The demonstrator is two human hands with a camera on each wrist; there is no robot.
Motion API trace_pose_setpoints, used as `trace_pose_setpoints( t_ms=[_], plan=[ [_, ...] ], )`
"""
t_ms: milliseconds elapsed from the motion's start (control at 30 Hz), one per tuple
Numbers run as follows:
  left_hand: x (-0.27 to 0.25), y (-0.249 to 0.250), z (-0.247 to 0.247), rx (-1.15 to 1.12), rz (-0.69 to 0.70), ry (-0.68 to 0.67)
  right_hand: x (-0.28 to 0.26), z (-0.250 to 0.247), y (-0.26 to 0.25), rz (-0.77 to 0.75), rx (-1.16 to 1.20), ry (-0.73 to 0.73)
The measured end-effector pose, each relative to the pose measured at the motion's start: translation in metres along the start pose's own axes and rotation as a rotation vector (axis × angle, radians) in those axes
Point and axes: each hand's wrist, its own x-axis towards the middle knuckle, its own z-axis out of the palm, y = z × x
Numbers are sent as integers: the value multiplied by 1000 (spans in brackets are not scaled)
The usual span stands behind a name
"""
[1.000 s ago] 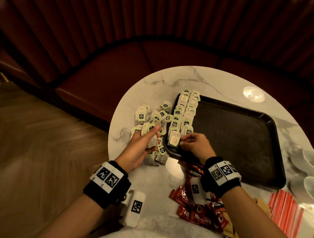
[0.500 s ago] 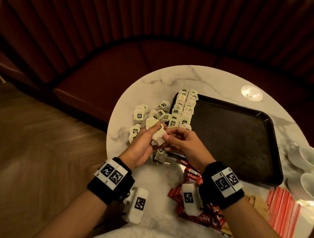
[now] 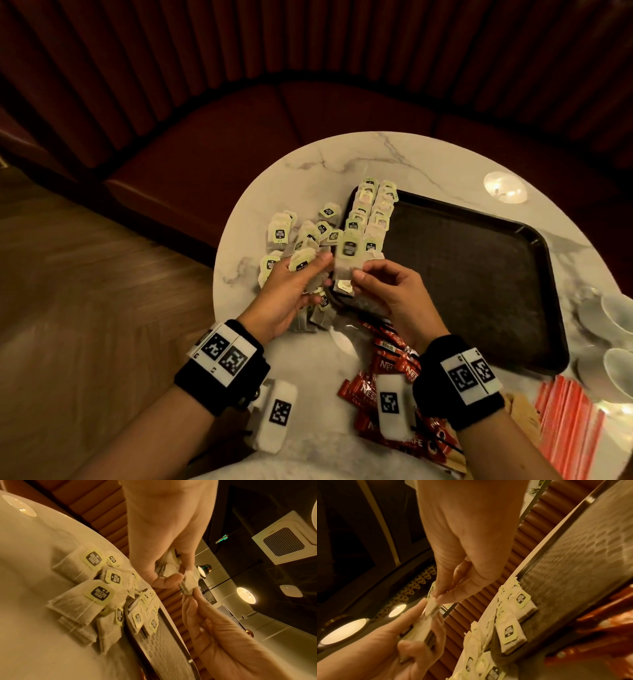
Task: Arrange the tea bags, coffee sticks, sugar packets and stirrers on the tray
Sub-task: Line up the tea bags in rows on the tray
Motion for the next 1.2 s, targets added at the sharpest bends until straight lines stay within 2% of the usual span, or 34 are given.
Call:
trace_pose_setpoints(
  t_ms=[167,267,367,533,633,700,800,933,1067,1200],
  plan=[
    [3,-3,-12,-23,-47,79,12,-33,6,82,44,249],
    [4,-5,-17,-30,-73,97,22,-47,12,125,-46,358],
    [5,-8,-18,-30,-83,100,31,-52,22,177,-214,403],
    [5,-10,-16,-22,-93,89,42,-48,34,269,-448,351],
    [5,-9,-16,-24,-97,88,46,-47,34,222,-534,370],
    [4,-8,-16,-24,-97,91,51,-50,34,191,-503,376],
    [4,-9,-17,-22,-95,93,60,-49,35,199,-405,295],
    [3,-9,-16,-5,-91,82,70,-47,38,223,-410,225],
    [2,-6,-15,-42,-80,64,66,-48,34,210,-422,268],
    [2,1,-11,-199,-105,5,45,-38,17,74,-488,301]
  ],
)
